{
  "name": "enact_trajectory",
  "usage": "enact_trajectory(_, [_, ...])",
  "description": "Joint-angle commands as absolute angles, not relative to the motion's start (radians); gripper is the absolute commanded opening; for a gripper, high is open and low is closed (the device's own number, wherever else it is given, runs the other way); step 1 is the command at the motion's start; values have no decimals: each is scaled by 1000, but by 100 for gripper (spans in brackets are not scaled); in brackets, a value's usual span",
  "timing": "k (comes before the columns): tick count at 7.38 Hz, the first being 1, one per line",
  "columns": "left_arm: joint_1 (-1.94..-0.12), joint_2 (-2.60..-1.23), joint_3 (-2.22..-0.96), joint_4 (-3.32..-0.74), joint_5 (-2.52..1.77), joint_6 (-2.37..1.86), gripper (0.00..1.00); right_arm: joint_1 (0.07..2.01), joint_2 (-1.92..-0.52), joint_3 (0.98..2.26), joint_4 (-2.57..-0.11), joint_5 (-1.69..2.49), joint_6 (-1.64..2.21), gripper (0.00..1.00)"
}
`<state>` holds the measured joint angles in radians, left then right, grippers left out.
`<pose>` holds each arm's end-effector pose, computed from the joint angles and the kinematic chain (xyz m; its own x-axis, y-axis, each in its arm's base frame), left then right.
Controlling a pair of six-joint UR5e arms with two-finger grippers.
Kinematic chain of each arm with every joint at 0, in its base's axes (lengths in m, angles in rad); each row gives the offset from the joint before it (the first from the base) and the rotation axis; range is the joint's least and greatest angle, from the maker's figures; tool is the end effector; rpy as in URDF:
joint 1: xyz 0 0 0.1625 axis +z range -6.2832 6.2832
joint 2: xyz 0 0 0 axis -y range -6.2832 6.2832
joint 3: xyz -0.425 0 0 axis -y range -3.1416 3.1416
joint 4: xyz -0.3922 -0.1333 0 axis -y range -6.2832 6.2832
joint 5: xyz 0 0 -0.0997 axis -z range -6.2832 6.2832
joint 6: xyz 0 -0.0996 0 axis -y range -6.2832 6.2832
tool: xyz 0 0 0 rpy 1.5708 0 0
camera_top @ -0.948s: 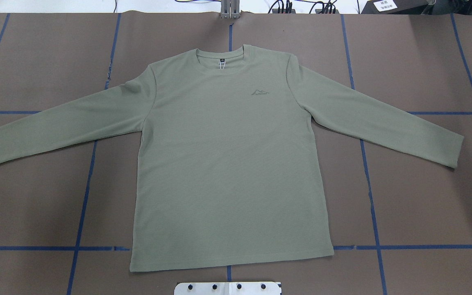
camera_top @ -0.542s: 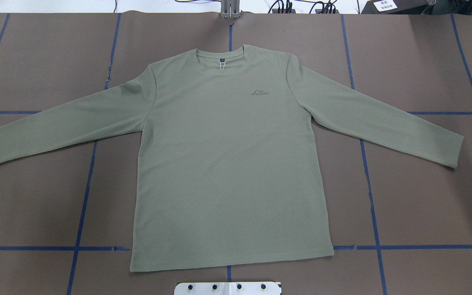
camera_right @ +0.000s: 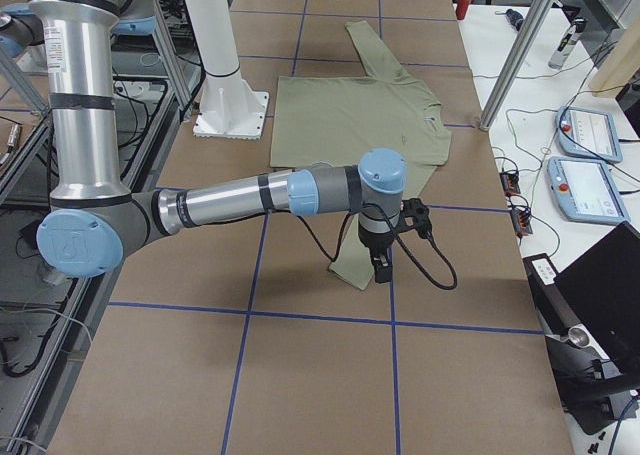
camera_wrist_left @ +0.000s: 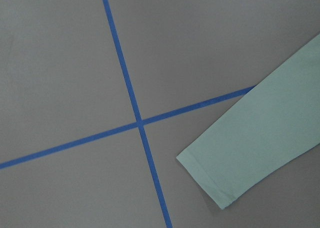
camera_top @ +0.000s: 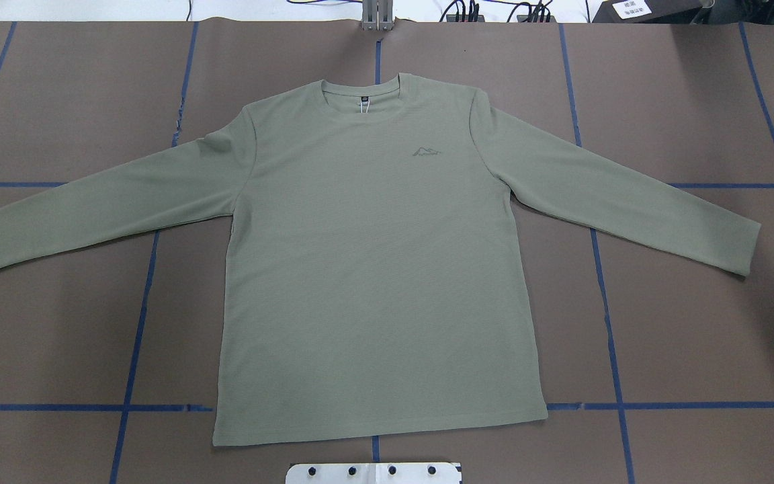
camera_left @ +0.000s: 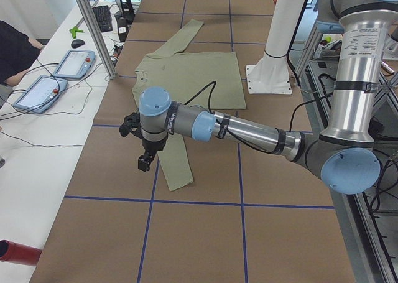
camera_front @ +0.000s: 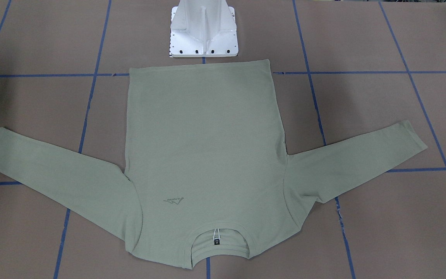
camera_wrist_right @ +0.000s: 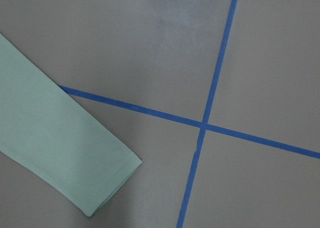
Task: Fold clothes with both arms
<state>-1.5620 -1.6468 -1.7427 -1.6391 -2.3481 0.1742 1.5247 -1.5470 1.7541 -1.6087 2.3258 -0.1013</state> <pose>-0.0588 -0.5299 0.5265 0.6987 0.3857 -0.6026 -0.1314 0.8971 0.4218 0.0417 -0.5069 0.5614 0.7139 -0.2476 0.6550 0.1182 0.9646 0.2358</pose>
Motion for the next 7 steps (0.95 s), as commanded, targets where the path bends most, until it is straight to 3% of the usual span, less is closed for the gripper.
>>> enact_trajectory(1, [-1562, -1651, -1732, -1664, -2350, 175, 100, 1497, -1534, 1589, -1356, 2411, -36, 100])
enact_trajectory(5, [-1562, -1648, -1738, -1667, -2355, 178, 100, 1331, -1582, 1421, -818, 2401, 537, 100])
enact_trajectory(7, [-1562, -1644, -1741, -1667, -2355, 178, 100, 1198, -1580, 1382, -712, 2254, 644, 99])
